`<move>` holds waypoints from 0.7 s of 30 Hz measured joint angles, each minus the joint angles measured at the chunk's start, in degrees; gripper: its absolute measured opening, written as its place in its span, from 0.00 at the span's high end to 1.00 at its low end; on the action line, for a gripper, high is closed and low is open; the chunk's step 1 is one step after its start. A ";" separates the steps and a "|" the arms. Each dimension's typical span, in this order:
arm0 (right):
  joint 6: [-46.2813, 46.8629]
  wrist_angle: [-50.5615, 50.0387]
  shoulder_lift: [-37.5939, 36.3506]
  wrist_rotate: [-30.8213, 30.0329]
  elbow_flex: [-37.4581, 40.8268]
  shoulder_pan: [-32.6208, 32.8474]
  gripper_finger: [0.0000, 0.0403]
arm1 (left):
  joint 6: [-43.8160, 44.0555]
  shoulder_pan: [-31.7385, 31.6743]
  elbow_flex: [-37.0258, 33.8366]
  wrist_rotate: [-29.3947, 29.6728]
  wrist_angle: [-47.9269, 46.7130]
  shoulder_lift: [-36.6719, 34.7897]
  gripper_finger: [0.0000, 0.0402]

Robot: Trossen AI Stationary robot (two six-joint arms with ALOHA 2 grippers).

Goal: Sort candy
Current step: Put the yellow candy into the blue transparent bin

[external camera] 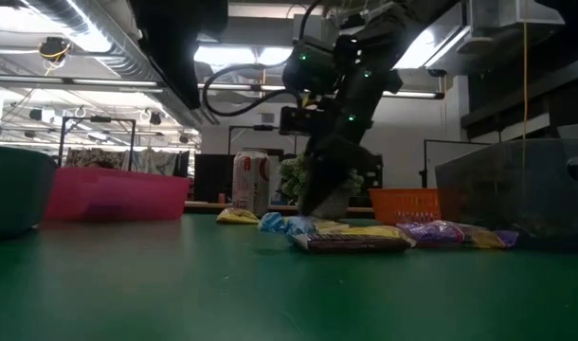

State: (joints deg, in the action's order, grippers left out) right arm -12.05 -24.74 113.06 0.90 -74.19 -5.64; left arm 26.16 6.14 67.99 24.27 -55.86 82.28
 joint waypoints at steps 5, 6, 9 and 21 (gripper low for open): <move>0.14 2.65 0.00 0.13 0.00 -1.63 1.00 | -1.22 2.13 -0.01 0.00 1.18 0.00 0.73; 0.18 2.61 0.00 0.12 0.00 -1.78 1.00 | -1.21 2.64 -0.02 0.02 2.01 0.01 0.73; 0.24 2.59 0.00 0.16 0.00 -2.36 1.00 | -1.40 4.63 -0.02 0.04 5.00 0.37 0.73; 0.24 1.78 0.00 0.68 0.00 -2.31 1.00 | -12.71 8.96 -0.04 0.42 21.83 8.81 0.73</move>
State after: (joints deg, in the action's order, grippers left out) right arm -11.81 -22.96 113.06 1.57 -74.19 -7.94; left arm 13.45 15.09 67.94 24.69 -34.03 91.09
